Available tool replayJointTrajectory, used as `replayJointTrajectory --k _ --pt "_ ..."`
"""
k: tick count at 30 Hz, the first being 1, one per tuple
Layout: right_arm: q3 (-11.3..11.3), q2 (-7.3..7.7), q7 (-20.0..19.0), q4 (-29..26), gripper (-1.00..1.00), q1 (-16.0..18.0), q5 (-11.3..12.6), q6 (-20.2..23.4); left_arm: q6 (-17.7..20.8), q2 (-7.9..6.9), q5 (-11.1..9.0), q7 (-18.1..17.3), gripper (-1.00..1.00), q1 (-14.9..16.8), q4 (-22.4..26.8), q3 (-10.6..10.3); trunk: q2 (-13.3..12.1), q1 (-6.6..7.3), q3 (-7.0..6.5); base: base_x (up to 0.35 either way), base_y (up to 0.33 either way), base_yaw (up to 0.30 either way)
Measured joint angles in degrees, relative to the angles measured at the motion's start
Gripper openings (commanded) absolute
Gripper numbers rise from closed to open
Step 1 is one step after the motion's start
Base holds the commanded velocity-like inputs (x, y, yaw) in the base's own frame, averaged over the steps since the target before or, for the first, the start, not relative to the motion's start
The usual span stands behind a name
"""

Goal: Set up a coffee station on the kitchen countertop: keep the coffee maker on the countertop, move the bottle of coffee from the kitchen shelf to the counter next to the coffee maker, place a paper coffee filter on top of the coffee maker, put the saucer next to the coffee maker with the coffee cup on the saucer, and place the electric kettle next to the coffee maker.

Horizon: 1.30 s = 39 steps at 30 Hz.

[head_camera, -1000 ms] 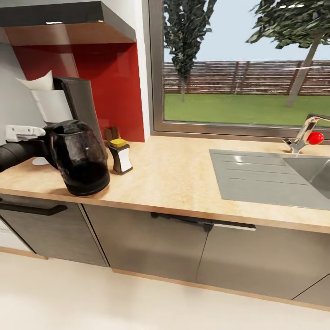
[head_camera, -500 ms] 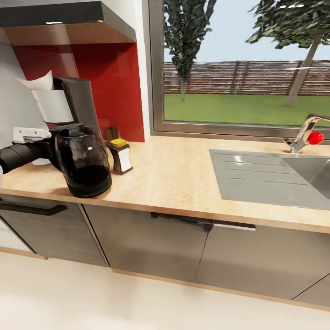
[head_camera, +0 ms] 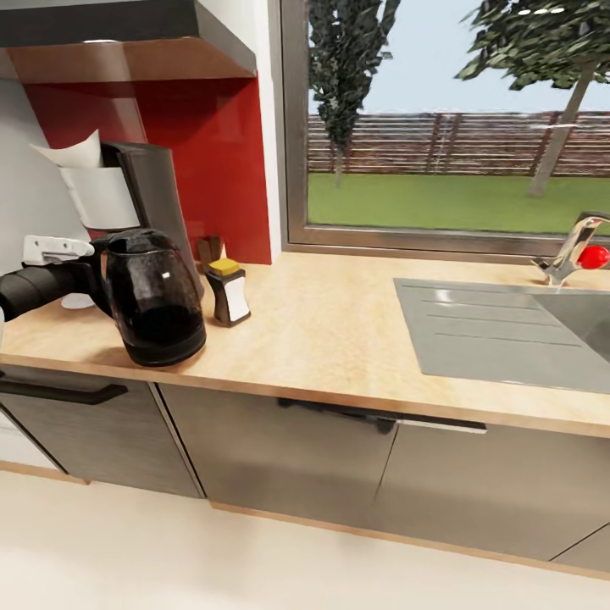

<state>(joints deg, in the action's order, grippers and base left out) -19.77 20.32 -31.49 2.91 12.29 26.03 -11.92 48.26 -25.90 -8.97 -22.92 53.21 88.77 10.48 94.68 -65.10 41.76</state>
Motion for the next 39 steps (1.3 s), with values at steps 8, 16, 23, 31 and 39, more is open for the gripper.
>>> replayJointTrajectory --k 8,16,23,31,39 --pt "0.0 0.0 0.0 0.0 1.0 0.0 0.0 0.0 0.0 -0.01 0.0 0.0 -1.0 0.0 0.0 0.0 0.0 0.0 0.0 0.037 0.049 0.0" --pt "0.0 0.0 0.0 0.0 1.0 0.0 0.0 0.0 0.0 -0.01 0.0 0.0 -1.0 0.0 0.0 0.0 0.0 0.0 0.0 0.003 0.004 0.0" --pt "0.0 0.0 0.0 0.0 1.0 0.0 0.0 0.0 0.0 -0.01 0.0 0.0 -1.0 0.0 0.0 0.0 0.0 0.0 0.12 0.0 0.0 0.0" --pt "0.0 0.0 0.0 0.0 1.0 0.0 0.0 0.0 0.0 -0.01 0.0 0.0 -1.0 0.0 0.0 0.0 0.0 0.0 0.42 0.0 0.0 0.0" --pt "0.0 0.0 0.0 0.0 1.0 0.0 0.0 0.0 0.0 -0.01 0.0 0.0 -1.0 0.0 0.0 0.0 0.0 0.0 0.54 0.013 0.0 0.0"
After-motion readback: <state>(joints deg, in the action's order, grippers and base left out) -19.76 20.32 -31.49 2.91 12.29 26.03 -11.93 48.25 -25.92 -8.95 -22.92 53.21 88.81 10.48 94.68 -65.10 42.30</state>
